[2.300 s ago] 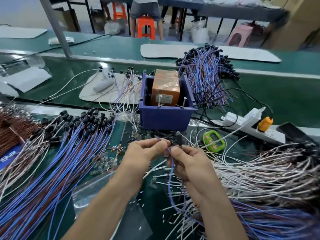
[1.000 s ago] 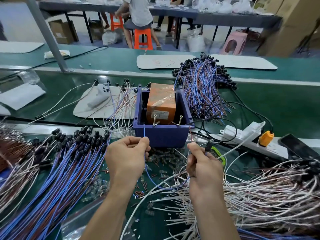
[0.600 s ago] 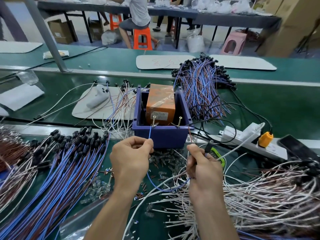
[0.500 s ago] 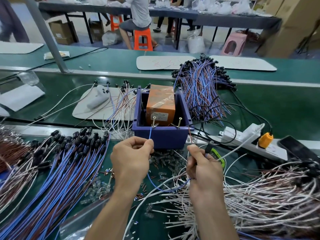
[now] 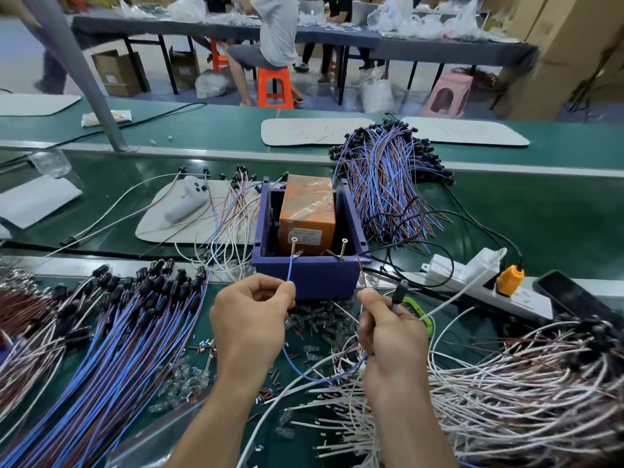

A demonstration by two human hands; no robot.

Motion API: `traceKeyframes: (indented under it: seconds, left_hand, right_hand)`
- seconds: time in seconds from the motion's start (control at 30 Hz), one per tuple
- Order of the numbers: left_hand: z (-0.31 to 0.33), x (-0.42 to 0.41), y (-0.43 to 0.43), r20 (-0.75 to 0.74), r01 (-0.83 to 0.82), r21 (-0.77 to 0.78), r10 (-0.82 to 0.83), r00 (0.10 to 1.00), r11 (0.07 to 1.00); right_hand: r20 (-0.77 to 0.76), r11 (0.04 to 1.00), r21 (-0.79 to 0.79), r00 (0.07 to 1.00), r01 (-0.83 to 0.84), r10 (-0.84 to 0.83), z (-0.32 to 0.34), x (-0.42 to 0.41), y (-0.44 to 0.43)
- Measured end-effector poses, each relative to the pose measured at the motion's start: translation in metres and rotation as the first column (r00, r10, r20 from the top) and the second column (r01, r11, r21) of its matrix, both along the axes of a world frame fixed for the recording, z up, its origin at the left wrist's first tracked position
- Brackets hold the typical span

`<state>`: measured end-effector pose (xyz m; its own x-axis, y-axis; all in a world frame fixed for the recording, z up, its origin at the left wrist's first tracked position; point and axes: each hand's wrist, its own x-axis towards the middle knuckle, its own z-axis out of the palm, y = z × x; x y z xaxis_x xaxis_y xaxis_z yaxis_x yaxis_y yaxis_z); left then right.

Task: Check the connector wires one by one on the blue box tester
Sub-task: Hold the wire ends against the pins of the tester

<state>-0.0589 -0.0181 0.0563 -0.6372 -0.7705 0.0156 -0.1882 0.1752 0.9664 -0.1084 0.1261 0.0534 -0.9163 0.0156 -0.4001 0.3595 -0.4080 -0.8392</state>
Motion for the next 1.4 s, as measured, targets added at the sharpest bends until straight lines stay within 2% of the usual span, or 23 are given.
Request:
traceKeyframes:
  seconds: [1.03, 1.23, 1.33, 1.4]
  left_hand:
    - [0.002, 0.001, -0.005, 0.072, 0.020, -0.070, -0.015, 0.997, 0.997]
    - [0.008, 0.006, -0.004, 0.057, 0.006, -0.055, -0.003, 0.998, 0.998]
    - [0.008, 0.012, -0.002, 0.083, 0.067, -0.064, -0.062, 0.995, 0.996]
    - [0.008, 0.017, 0.001, 0.091, 0.180, 0.012, -0.180, 0.979, 0.984]
  right_hand:
    - [-0.044, 0.994, 0.099, 0.998, -0.048, 0.053, 0.005, -0.004, -0.015]
    - [-0.045, 0.998, 0.054, 0.998, 0.039, -0.037, 0.002, 0.003, 0.002]
    - [-0.093, 0.996, 0.084, 0.995, -0.034, 0.042, 0.005, 0.013, 0.009]
    - [-0.118, 0.989, 0.113, 0.987, -0.096, 0.110, 0.009, 0.019, 0.012]
